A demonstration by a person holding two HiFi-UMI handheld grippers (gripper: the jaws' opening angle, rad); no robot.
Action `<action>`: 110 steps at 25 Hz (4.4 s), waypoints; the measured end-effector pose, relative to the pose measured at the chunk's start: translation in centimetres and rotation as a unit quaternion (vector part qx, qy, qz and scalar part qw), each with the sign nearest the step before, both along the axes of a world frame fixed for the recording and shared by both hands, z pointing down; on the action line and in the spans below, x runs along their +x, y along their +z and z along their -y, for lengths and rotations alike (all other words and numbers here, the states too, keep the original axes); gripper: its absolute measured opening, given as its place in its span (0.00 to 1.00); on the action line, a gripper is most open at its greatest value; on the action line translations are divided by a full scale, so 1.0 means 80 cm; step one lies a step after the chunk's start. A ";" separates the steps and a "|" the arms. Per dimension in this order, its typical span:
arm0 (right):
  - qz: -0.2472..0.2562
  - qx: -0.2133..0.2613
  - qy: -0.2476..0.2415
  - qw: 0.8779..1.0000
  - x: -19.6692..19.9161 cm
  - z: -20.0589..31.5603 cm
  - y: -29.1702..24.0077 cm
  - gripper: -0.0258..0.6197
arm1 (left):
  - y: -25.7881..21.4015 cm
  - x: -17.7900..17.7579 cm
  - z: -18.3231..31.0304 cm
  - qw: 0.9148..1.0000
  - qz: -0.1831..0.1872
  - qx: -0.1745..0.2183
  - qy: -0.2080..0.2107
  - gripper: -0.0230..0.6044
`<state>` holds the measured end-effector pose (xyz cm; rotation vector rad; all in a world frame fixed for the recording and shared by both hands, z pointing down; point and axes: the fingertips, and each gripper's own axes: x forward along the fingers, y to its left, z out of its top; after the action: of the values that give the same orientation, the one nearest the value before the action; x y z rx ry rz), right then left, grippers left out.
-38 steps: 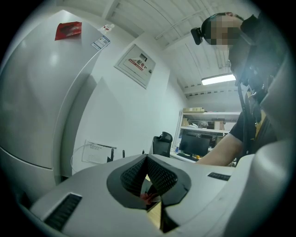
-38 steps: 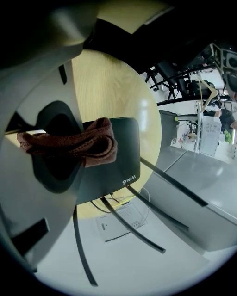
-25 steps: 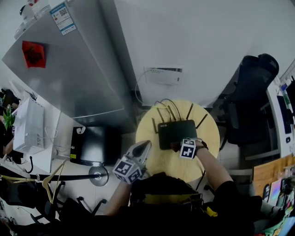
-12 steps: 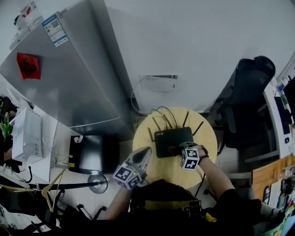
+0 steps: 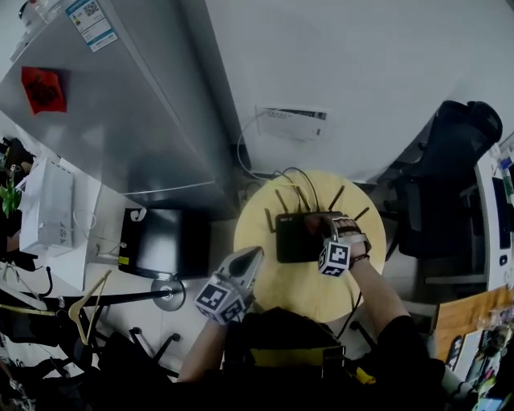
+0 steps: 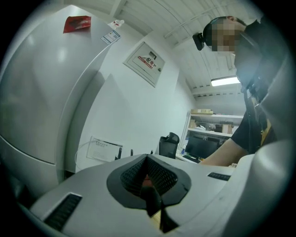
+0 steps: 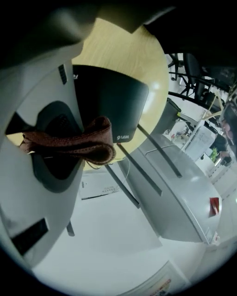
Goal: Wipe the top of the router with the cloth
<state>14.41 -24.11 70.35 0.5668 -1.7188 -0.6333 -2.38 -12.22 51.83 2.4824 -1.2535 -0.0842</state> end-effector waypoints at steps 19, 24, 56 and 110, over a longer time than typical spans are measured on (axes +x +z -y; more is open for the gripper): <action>0.006 -0.112 0.129 0.985 0.015 0.005 0.041 0.14 | 0.024 -0.008 -0.043 1.000 0.018 -0.019 -0.005 0.03; 0.024 -0.157 0.157 0.975 0.021 -0.014 0.041 0.14 | 0.016 0.004 -0.044 1.000 0.015 -0.010 0.009 0.03; 0.009 -0.261 0.155 0.953 0.036 -0.138 0.048 0.14 | -0.001 0.056 -0.027 0.995 0.015 0.028 0.094 0.03; -0.007 -0.410 0.195 0.891 0.154 -0.112 0.115 0.14 | 0.013 0.060 -0.030 0.999 0.034 -0.002 0.027 0.03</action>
<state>26.74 -15.14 79.53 0.2725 -1.6094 0.3842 2.39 -9.85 52.86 2.5339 -1.2126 0.0169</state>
